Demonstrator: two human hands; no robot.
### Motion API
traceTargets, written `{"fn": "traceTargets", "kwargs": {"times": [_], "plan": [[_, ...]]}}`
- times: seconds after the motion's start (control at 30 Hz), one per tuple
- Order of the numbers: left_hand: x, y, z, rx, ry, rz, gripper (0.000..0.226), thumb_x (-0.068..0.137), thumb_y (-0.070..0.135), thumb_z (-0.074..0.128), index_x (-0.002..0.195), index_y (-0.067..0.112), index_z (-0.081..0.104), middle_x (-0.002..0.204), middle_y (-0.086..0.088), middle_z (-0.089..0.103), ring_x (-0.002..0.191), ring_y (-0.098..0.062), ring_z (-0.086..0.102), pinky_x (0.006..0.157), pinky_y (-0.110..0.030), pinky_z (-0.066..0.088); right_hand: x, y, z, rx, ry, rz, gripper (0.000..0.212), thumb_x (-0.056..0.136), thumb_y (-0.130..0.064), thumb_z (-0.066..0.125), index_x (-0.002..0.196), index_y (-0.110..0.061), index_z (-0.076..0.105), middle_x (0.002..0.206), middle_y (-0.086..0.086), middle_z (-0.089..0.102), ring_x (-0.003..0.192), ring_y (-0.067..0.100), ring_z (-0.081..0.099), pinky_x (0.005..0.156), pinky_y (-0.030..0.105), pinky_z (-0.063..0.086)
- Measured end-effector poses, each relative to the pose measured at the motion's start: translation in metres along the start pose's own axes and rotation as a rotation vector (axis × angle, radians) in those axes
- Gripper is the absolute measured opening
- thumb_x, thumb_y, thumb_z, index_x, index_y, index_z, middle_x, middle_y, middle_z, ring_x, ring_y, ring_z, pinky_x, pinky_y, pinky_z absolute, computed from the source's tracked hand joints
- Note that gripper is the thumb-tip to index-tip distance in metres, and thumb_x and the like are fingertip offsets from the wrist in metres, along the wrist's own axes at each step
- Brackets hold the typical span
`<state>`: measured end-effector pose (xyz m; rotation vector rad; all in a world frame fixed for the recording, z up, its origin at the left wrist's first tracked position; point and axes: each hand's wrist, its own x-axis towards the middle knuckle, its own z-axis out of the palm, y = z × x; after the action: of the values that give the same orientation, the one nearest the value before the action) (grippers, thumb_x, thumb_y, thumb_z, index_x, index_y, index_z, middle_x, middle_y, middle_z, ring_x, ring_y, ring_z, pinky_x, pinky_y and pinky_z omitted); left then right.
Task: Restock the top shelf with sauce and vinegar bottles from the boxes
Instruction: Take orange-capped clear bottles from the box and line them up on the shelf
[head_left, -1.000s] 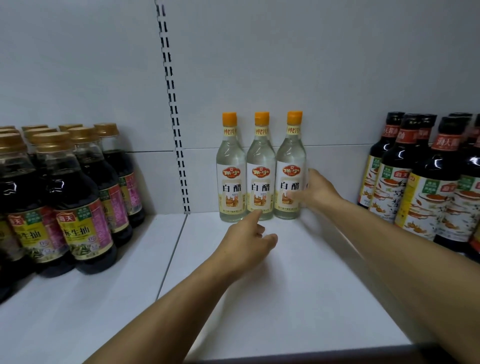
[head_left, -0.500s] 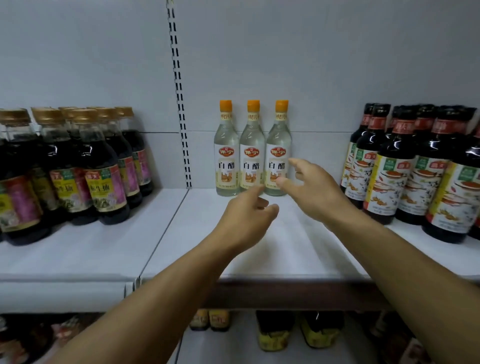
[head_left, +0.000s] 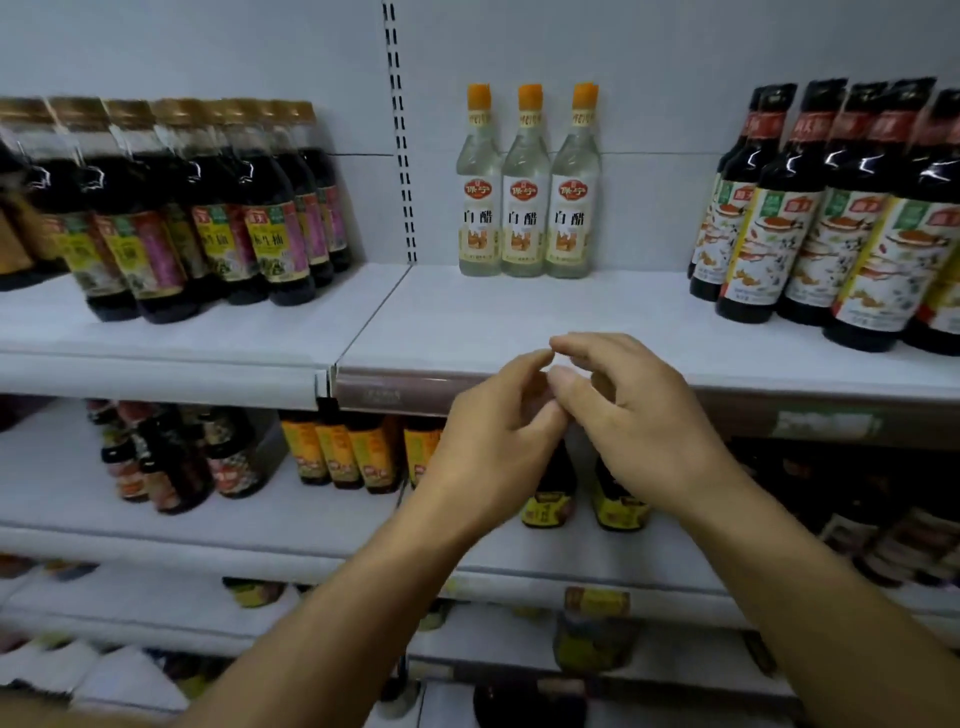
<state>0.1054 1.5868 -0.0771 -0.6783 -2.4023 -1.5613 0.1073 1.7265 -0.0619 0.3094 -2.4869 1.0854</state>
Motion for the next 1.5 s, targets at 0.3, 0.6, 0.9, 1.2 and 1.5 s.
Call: {"fn": "traceTargets", "kwargs": {"times": [0.3, 0.6, 0.9, 1.2, 1.5], "plan": [[-0.078, -0.024, -0.013, -0.103, -0.047, 0.017, 0.037, 0.099, 0.019, 0.054, 0.122, 0.046, 0.048, 0.118, 0.023, 0.063, 0.114, 0.007, 0.057, 0.095, -0.017, 0.049, -0.076, -0.016, 0.05, 0.197, -0.027, 0.084, 0.039, 0.098, -0.026, 0.054, 0.136, -0.024, 0.054, 0.129, -0.014, 0.056, 0.118, -0.003, 0.052, 0.101, 0.022, 0.046], [-0.13, -0.07, -0.042, -0.112, -0.131, -0.111, 0.042, 0.098, 0.021, 0.054, 0.116, 0.057, 0.043, 0.112, 0.028, 0.059, 0.113, 0.007, 0.057, 0.096, -0.025, 0.052, -0.122, -0.034, 0.116, 0.252, -0.032, 0.265, 0.038, 0.098, -0.027, 0.055, 0.135, -0.026, 0.054, 0.129, -0.01, 0.059, 0.119, 0.003, 0.054, 0.101, 0.033, 0.049], [-0.176, -0.134, -0.039, -0.194, -0.239, -0.229, 0.037, 0.099, 0.017, 0.054, 0.121, 0.045, 0.05, 0.114, 0.024, 0.061, 0.113, 0.006, 0.057, 0.093, -0.017, 0.05, -0.169, -0.017, 0.177, 0.273, -0.049, 0.455, 0.034, 0.096, -0.022, 0.059, 0.13, -0.022, 0.059, 0.122, -0.005, 0.063, 0.114, 0.005, 0.058, 0.098, 0.034, 0.051], [-0.212, -0.195, -0.006, -0.278, -0.294, -0.371, 0.031, 0.098, 0.012, 0.056, 0.12, 0.033, 0.055, 0.104, 0.025, 0.063, 0.102, 0.011, 0.061, 0.08, -0.006, 0.047, -0.212, 0.028, 0.226, 0.251, -0.082, 0.61, 0.034, 0.097, -0.022, 0.059, 0.131, -0.019, 0.058, 0.122, -0.003, 0.063, 0.111, 0.004, 0.06, 0.095, 0.029, 0.052], [-0.251, -0.279, 0.044, -0.287, -0.381, -0.531, 0.029, 0.099, 0.017, 0.054, 0.124, 0.029, 0.061, 0.112, 0.016, 0.068, 0.105, 0.005, 0.063, 0.088, -0.018, 0.052, -0.264, 0.092, 0.281, 0.283, -0.101, 0.798, 0.036, 0.097, -0.025, 0.058, 0.133, -0.023, 0.057, 0.126, -0.008, 0.061, 0.112, 0.0, 0.059, 0.093, 0.022, 0.052]]}}
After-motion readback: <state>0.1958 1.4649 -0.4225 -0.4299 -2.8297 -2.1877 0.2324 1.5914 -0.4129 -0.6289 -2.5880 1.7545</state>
